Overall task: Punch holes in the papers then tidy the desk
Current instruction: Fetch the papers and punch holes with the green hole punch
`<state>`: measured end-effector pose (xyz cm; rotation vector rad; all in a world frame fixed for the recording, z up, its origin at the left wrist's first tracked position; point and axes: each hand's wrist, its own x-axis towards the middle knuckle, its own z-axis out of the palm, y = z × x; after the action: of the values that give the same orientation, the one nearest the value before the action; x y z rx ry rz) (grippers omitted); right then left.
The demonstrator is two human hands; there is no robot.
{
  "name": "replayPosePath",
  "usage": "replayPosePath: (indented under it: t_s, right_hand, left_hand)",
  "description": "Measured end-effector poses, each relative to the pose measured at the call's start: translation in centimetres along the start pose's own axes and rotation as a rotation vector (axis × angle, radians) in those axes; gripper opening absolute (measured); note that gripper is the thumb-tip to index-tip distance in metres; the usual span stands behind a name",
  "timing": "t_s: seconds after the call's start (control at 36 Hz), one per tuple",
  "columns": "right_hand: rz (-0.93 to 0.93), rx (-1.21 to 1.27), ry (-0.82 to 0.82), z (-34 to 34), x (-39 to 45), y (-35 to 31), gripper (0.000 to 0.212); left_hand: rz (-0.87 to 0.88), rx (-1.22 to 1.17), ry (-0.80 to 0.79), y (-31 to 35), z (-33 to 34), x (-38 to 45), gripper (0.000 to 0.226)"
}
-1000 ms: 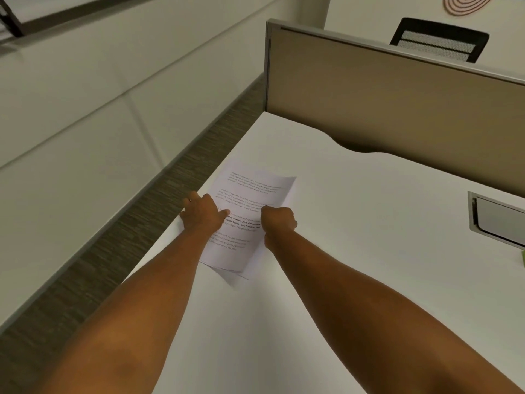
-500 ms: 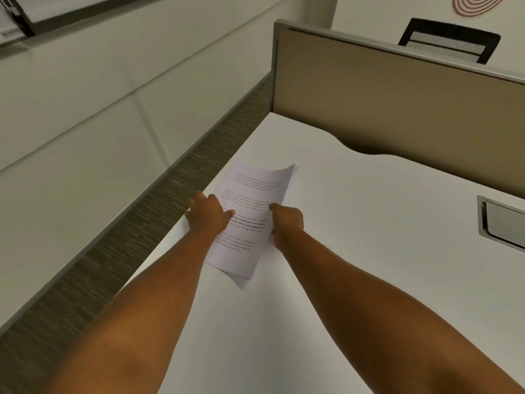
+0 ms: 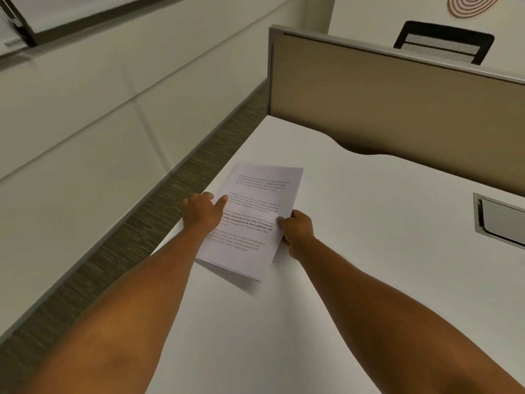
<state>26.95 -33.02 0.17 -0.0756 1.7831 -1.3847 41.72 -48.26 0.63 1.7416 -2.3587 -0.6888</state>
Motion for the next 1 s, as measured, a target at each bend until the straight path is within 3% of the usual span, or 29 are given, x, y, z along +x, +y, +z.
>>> replayPosePath:
  t_s: [0.11,0.31,0.5,1.0]
  right_hand:
    - [-0.015,0.025,0.014,-2.0,-0.4,-0.3,0.022]
    - [-0.043,0.058,0.047,-6.3,-1.5,-0.6,0.021]
    - [-0.088,0.132,0.064,-12.6,-3.4,-1.0,0.023]
    - [-0.08,0.101,0.1,-33.0,-9.4,1.4,0.025]
  left_hand:
    - [0.037,-0.157,0.054,0.9,-0.1,0.1,0.051]
    - [0.033,-0.193,-0.105,4.7,0.2,-0.8,0.049]
    - [0.045,-0.401,-0.309,10.1,1.6,-3.4,0.037]
    - [0.305,-0.405,-0.386,25.5,11.4,-15.1,0.033]
